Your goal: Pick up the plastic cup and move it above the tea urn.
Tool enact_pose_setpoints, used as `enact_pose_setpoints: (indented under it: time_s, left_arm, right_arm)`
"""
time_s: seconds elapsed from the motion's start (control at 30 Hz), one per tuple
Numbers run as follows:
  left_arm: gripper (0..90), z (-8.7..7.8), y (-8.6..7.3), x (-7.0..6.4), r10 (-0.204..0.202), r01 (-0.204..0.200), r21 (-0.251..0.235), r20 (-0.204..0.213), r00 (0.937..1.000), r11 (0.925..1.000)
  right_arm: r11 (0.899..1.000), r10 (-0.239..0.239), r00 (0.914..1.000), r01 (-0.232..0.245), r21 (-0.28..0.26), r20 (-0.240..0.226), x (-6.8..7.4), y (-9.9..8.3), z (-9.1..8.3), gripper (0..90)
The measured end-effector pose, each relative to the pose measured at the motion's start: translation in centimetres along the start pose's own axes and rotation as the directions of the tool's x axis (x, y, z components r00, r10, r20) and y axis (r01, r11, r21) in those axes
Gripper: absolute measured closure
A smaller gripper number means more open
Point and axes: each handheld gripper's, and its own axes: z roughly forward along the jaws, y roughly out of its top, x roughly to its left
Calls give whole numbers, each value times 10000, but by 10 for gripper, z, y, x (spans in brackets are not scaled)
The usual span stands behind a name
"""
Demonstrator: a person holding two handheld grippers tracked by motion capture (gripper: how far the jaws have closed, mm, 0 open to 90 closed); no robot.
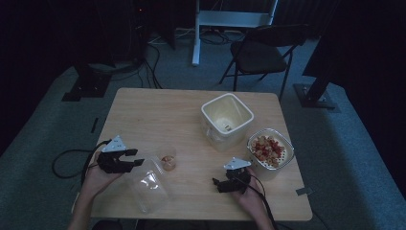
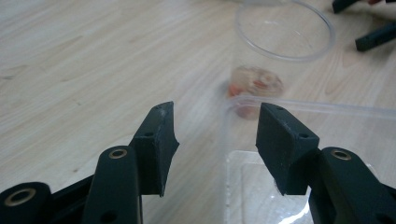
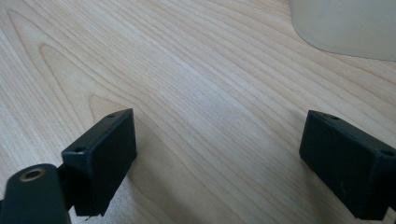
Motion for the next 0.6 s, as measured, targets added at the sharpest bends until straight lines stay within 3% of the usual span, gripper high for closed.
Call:
enact_pose_setpoints:
  time_s: [0.23, 0.43, 0.6]
  left_arm:
    - [553, 6, -13, -2, -34, 32, 455, 54, 10000, 9990]
    - [750, 10, -23, 5, -206, 188, 968, 185, 9996, 9951]
    - [796, 16, -29, 6, -195, 159, 1326, 262, 9995, 9910]
  right_arm:
    - [10000, -4, 10000, 4, -2, 2, 0, 0, 0, 106]
    - [10000, -2, 10000, 2, -3, 3, 0, 0, 0, 106]
    - [10000, 1, 10000, -1, -1, 3, 0, 0, 0, 106]
